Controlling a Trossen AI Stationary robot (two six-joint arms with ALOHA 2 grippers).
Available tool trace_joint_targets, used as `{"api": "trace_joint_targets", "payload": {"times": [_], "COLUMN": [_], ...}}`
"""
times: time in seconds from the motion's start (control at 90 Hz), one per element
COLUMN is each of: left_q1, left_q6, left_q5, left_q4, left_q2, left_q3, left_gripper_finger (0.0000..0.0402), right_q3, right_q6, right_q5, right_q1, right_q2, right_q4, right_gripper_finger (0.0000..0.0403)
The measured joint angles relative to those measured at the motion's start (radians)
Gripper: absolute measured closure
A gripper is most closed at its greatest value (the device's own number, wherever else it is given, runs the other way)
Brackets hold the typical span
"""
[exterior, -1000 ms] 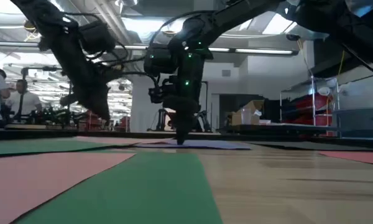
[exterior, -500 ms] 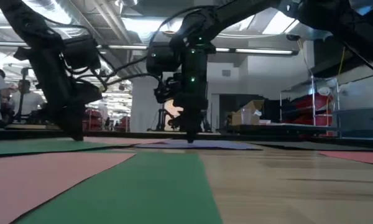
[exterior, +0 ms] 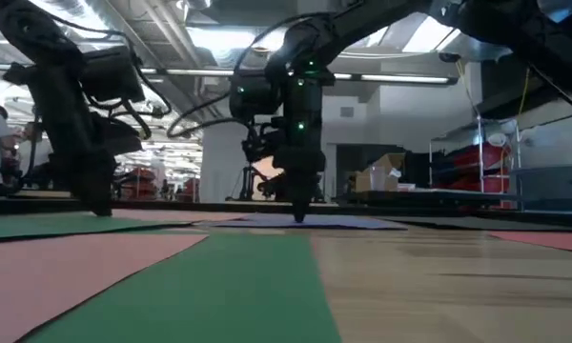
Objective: Organize paper
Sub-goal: Move the pink paper to the top left of the table
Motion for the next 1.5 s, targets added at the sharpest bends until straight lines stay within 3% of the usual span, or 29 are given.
{"api": "trace_joint_targets", "payload": {"times": [0.278, 0.722, 0.956, 1.144, 1.5], "left_q1": [-0.050, -0.064, -0.033, -0.031, 0.128], "left_q6": [-0.041, -0.022, -0.111, -0.207, -0.122], "left_q5": [0.009, -0.063, -0.102, -0.192, -0.224], "left_q4": [-0.033, -0.034, -0.297, -0.459, -0.423], "left_q2": [-0.069, -0.147, -0.149, -0.149, -0.112], "left_q3": [-0.003, 0.068, 0.110, 0.110, 0.097], "left_gripper_finger": [0.0401, 0.0401, 0.0401, 0.0401, 0.0401], "right_q3": [-0.010, 0.002, 0.005, 0.005, 0.006], "right_q6": [0.034, 0.056, 0.052, 0.052, 0.054], "right_q5": [0.077, 0.071, -0.023, -0.029, -0.029], "right_q1": [-0.039, -0.041, 0.003, 0.030, 0.032], "right_q2": [-0.001, -0.066, -0.063, -0.062, -0.030], "right_q4": [0.008, 0.072, 0.142, 0.216, 0.249], "right_gripper_finger": [0.0403, 0.0403, 0.0403, 0.0403, 0.0403]}}
